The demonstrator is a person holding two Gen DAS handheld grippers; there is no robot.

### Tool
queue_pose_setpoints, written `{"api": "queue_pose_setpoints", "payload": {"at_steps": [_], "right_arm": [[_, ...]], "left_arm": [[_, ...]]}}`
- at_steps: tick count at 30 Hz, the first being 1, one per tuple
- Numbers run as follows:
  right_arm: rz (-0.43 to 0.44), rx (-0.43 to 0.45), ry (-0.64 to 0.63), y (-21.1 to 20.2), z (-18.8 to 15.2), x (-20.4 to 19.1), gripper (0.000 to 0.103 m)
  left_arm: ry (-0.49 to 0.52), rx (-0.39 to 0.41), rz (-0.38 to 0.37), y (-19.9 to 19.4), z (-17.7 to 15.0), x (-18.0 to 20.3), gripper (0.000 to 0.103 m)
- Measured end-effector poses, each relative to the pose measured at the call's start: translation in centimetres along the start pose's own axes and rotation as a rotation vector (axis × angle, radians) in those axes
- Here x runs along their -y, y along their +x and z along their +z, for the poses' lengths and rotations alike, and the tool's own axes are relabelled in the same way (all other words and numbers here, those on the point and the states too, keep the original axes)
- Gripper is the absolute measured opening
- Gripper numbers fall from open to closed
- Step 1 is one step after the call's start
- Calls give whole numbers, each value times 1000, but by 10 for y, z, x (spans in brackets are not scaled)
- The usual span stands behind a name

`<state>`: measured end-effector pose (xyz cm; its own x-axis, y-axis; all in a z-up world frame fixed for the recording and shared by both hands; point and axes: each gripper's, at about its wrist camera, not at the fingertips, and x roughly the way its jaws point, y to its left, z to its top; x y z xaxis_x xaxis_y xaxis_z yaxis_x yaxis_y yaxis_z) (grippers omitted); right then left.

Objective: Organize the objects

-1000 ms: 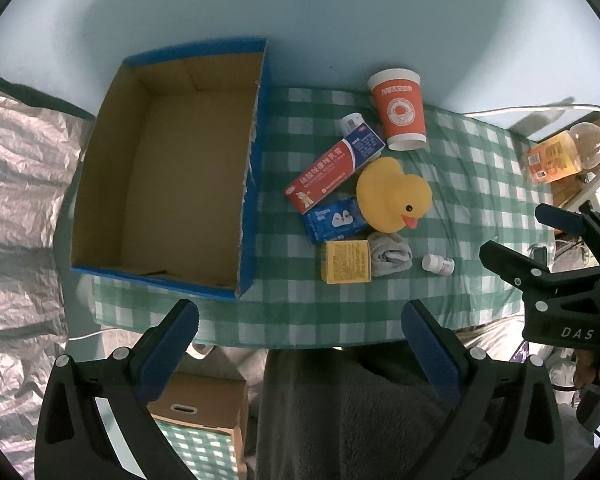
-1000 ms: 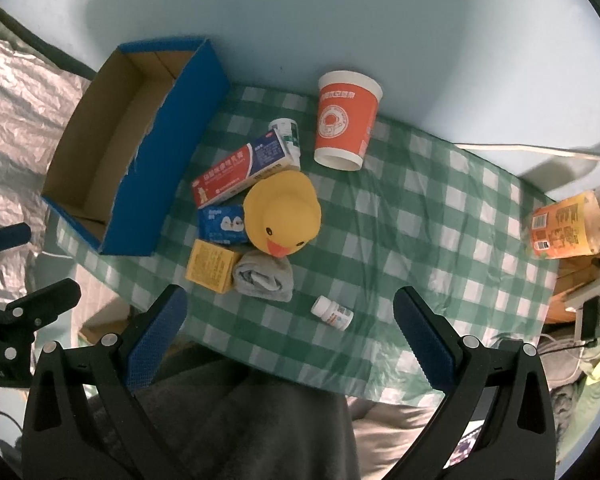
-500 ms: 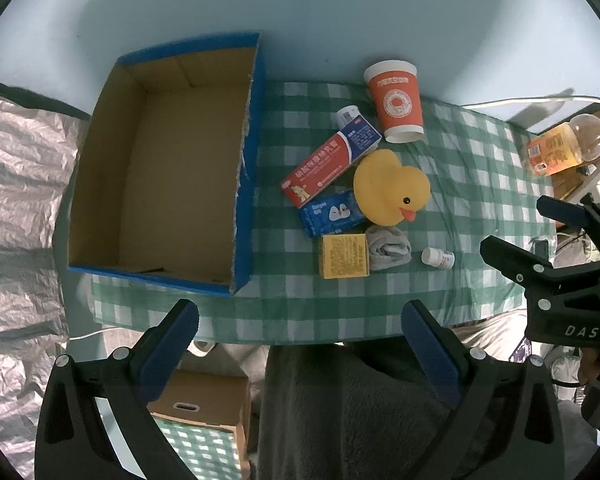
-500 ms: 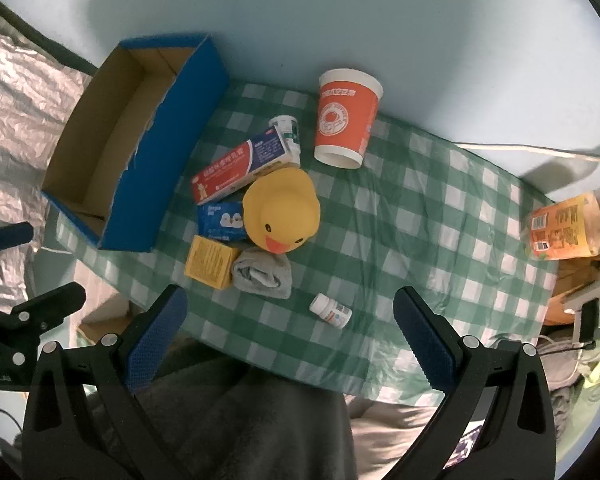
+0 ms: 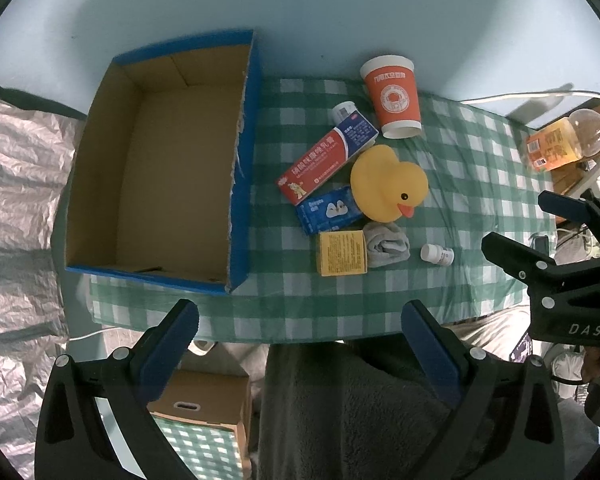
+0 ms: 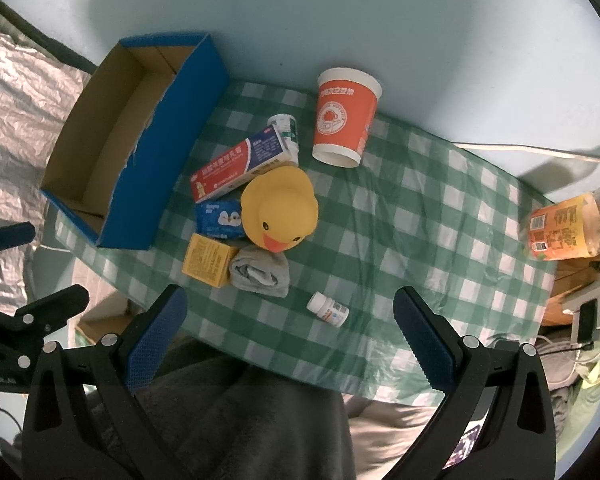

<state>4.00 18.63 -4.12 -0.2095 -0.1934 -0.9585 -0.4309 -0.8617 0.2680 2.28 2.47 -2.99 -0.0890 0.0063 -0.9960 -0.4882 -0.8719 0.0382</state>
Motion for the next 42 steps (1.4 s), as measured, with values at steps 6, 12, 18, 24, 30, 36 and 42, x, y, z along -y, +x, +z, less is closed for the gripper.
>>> {"api": "queue_pose_setpoints", "payload": {"at_steps": [6, 12, 18, 24, 30, 36, 42], "right_arm": [[3, -6, -4, 1, -1, 0, 102], [12, -8, -10, 1, -2, 2, 102], [17, -9, -9, 2, -2, 3, 102], [42, -26, -144, 2, -2, 9, 102], [58, -47, -154, 7, -2, 10, 102], [82, -76, -156, 16, -3, 17, 102], [49, -144, -391, 33, -6, 47, 102]], "left_arm": [[-2, -9, -1, 3, 0, 1, 102], [-9, -14, -3, 3, 1, 1, 102], [-23, -12, 0, 3, 1, 1, 102], [-35, -18, -1, 8, 1, 3, 102], [-56, -31, 1, 17, 1, 6, 102], [-69, -55, -3, 33, 3, 9, 102], [-79, -85, 9, 57, 4, 15, 102]]}}
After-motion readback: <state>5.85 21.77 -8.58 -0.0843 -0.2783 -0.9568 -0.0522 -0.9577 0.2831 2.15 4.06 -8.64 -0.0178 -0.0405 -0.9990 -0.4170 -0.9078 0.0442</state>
